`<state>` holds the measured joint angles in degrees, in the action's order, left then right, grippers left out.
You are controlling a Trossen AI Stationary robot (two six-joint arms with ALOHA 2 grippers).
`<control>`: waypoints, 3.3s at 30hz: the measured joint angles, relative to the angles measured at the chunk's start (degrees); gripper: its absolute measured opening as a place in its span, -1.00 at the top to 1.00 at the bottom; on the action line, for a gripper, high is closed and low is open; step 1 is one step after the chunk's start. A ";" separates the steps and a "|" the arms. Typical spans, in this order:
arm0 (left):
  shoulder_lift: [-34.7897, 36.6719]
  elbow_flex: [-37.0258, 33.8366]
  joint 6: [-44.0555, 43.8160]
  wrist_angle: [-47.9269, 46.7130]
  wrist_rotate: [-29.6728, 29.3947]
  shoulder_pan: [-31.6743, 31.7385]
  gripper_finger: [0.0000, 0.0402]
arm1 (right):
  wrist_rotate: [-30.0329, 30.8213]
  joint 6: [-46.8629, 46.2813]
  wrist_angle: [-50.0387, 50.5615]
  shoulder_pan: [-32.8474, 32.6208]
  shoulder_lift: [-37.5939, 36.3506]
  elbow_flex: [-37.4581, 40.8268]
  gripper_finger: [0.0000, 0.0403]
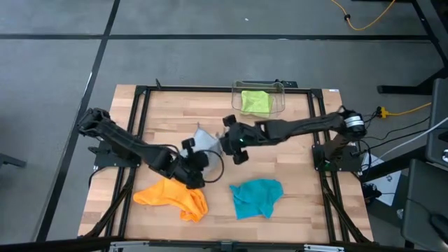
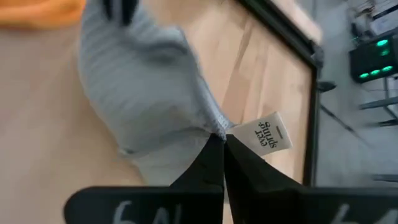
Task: Fold microfiber towels
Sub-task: Fold the gray microfiber towel, then put the gray microfiber towel into the transparent bin
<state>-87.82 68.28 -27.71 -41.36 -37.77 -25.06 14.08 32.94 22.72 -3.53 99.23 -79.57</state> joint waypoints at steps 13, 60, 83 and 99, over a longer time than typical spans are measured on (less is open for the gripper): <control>0.06 -9.91 -22.78 -13.78 1.22 2.04 0.86 | -6.00 6.21 -17.44 7.27 12.69 -1.88 0.60; 18.78 -10.56 -43.80 -40.61 -9.65 -2.29 0.34 | -13.28 -5.26 -0.07 -0.10 35.73 -18.95 0.03; 18.79 -10.56 -43.70 -34.28 -21.84 -0.13 0.34 | -5.74 -13.18 24.61 9.04 8.25 -18.64 0.95; 18.79 -10.56 -43.68 -34.01 -21.50 -0.13 0.34 | 10.24 -5.65 26.53 24.59 -8.23 -18.86 0.95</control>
<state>-69.04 57.71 -71.40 -75.37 -59.27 -25.19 24.31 27.29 49.26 21.06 91.01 -98.43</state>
